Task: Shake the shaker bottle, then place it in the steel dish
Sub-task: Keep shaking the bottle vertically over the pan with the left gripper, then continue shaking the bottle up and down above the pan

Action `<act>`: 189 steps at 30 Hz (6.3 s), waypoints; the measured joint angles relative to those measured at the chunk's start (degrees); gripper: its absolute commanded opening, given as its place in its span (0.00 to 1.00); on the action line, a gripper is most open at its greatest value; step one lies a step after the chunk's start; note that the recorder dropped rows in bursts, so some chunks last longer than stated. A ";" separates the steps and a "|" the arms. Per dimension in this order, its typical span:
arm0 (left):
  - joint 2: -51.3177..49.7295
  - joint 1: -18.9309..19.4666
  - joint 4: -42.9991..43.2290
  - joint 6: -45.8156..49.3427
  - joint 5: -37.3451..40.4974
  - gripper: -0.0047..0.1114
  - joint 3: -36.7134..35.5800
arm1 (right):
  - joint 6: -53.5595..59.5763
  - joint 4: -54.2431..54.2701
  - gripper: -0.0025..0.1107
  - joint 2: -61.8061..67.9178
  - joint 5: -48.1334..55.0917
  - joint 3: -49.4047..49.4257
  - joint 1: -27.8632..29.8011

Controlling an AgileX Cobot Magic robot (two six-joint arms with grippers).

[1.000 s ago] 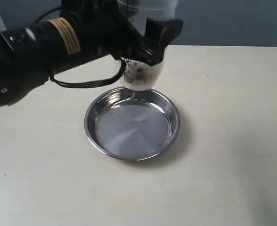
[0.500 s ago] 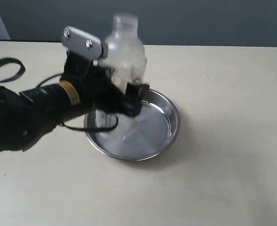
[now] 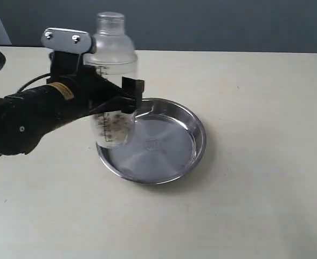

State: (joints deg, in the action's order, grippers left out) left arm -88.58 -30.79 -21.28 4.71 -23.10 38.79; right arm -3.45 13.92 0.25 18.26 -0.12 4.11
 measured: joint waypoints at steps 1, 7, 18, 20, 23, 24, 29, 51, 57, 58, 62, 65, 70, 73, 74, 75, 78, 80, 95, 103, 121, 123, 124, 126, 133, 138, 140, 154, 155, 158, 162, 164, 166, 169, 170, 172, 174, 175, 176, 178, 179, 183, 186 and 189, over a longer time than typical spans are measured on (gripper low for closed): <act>0.52 -0.65 4.06 -1.60 0.99 0.04 -0.03 | 0.00 0.00 0.02 0.00 0.00 0.00 0.00; 2.32 -0.48 -6.38 2.73 -4.53 0.04 0.71 | 0.00 0.00 0.02 0.00 0.00 0.00 0.00; -2.35 -0.83 23.44 -19.94 6.19 0.04 3.16 | 0.00 0.00 0.02 0.00 0.00 0.00 0.00; -1.74 -3.98 31.16 -19.00 7.14 0.04 3.50 | 0.00 0.00 0.02 0.00 -0.02 0.00 0.00; -2.62 -0.51 15.14 -13.11 3.90 0.04 3.72 | 0.00 0.00 0.02 0.00 -0.02 0.00 0.00; -3.03 1.06 10.10 -13.13 3.49 0.04 3.97 | 0.00 0.00 0.02 0.00 -0.02 0.00 0.00; -1.19 -3.11 28.77 -12.66 7.26 0.04 4.51 | 0.00 0.00 0.02 0.00 -0.02 0.00 0.00; 4.13 1.76 18.90 -10.47 -4.46 0.04 7.25 | 0.00 0.00 0.02 0.00 -0.02 0.00 0.00; -0.16 0.44 25.37 -16.90 -0.81 0.04 1.42 | 0.00 0.00 0.02 0.00 -0.02 0.00 0.00; 3.10 0.13 27.76 -16.06 -2.24 0.04 3.46 | 0.00 0.00 0.02 0.00 -0.02 0.00 0.00; 7.84 -0.03 25.37 -12.55 -8.43 0.04 6.75 | 0.00 0.00 0.02 0.00 -0.02 0.00 0.00; 0.82 -0.51 23.23 -12.93 -7.22 0.04 0.85 | 0.00 0.00 0.02 0.00 -0.02 0.00 0.00; 3.51 -2.52 22.10 -13.30 -17.58 0.04 0.16 | 0.00 0.00 0.02 0.00 -0.02 0.00 0.00; 3.71 -2.76 22.12 -13.43 -16.25 0.04 0.41 | 0.00 0.00 0.02 0.00 -0.02 0.00 0.00; 3.71 -2.86 22.64 -13.43 -16.24 0.04 0.41 | 0.00 0.00 0.02 0.00 -0.02 0.00 0.00; 4.09 -3.01 23.65 -11.97 -16.59 0.04 0.82 | 0.00 0.00 0.02 0.00 -0.02 0.00 0.00; 6.69 -3.03 18.14 -6.47 -12.82 0.04 4.40 | 0.00 0.00 0.02 0.00 -0.02 0.00 0.00; 3.70 -2.75 10.01 -5.13 -12.79 0.04 1.06 | 0.00 0.00 0.02 0.00 -0.02 0.00 0.00; 0.36 -5.43 17.07 -4.28 -9.28 0.04 -0.18 | 0.00 0.00 0.02 0.00 -0.02 0.00 0.00; 0.36 -4.70 6.60 -0.55 -11.67 0.04 -0.18 | 0.00 0.00 0.02 0.00 -0.02 0.00 0.00; 1.02 -3.52 21.87 -1.80 -13.06 0.04 0.13 | 0.00 0.00 0.02 0.00 -0.02 0.00 0.00; -1.15 -4.42 13.55 2.02 -11.08 0.04 0.03 | 0.00 0.00 0.02 0.00 -0.02 0.00 0.00; -2.50 -3.55 2.72 3.16 -11.27 0.04 0.03 | 0.00 0.00 0.02 0.00 -0.02 0.00 0.00; -3.53 -1.27 -7.03 3.97 -10.12 0.04 -0.09 | 0.00 0.00 0.02 0.00 -0.02 0.00 0.00; -3.23 -4.76 12.03 -4.03 -11.43 0.04 -0.20 | 0.00 0.00 0.02 0.00 -0.02 0.00 0.00; -2.75 -4.51 10.92 -3.82 -18.63 0.04 -0.20 | 0.00 0.00 0.02 0.00 -0.02 0.00 0.00; -2.75 -4.63 12.12 -3.69 -20.43 0.04 -0.20 | 0.00 0.00 0.02 0.00 -0.02 0.00 0.00; -2.75 -4.63 12.56 -3.26 -21.07 0.04 -0.20 | 0.00 0.00 0.02 0.00 -0.02 0.00 0.00; -2.75 -4.63 12.46 -3.16 -21.42 0.04 -0.20 | 0.00 0.00 0.02 0.00 -0.02 0.00 0.00; -2.21 -4.63 12.46 -1.17 -24.46 0.04 -0.20 | 0.00 0.00 0.02 0.00 -0.02 0.00 0.00; 3.81 -4.63 12.12 2.59 -23.01 0.04 1.62 | 0.00 0.00 0.02 0.00 -0.02 0.00 0.00; 6.25 -4.63 9.91 2.19 -18.66 0.04 2.40 | 0.00 0.00 0.02 0.00 -0.02 0.00 0.00; 4.71 -4.28 4.50 3.16 -16.13 0.04 1.99 | 0.00 0.00 0.02 0.00 -0.02 0.00 0.00; -2.57 -2.20 -2.12 1.88 -10.12 0.04 0.47 | 0.00 0.00 0.02 0.00 -0.02 0.00 0.00; -3.55 -1.78 -1.20 -0.02 -7.84 0.04 0.22 | 0.00 0.00 0.02 0.00 -0.02 0.00 0.00; -1.75 -1.77 6.41 -2.37 -5.69 0.04 1.37 | 0.00 0.00 0.02 0.00 -0.02 0.00 0.00; 3.97 -1.88 14.14 -2.26 -4.72 0.04 5.63 | 0.00 0.00 0.02 0.00 -0.02 0.00 0.00; 6.13 -2.00 14.91 -2.11 -4.93 0.04 7.18 | 0.00 0.00 0.02 0.00 -0.02 0.00 0.00; 8.18 -2.00 14.52 -1.53 -6.09 0.04 8.29 | 0.00 0.00 0.02 0.00 -0.02 0.00 0.00; 8.08 -1.77 12.38 -0.64 -8.55 0.04 8.15 | 0.00 0.00 0.02 0.00 -0.02 0.00 0.00; 6.56 -1.47 11.05 -1.01 -9.05 0.04 7.26 | 0.00 0.00 0.02 0.00 -0.02 0.00 0.00; 0.13 -2.77 14.26 -5.48 -3.13 0.04 3.47 | 0.00 0.00 0.02 0.00 -0.02 0.00 0.00; 6.87 -3.56 20.05 -2.85 -5.58 0.04 8.00 | 0.00 0.00 0.02 0.00 -0.02 0.00 0.00; 2.69 -2.97 14.07 -0.77 -12.55 0.04 6.70 | 0.00 0.00 0.02 0.00 -0.02 0.00 0.00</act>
State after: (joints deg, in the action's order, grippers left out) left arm -85.89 -33.77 -7.20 3.94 -35.66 45.49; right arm -3.45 13.92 0.25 18.25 -0.12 4.11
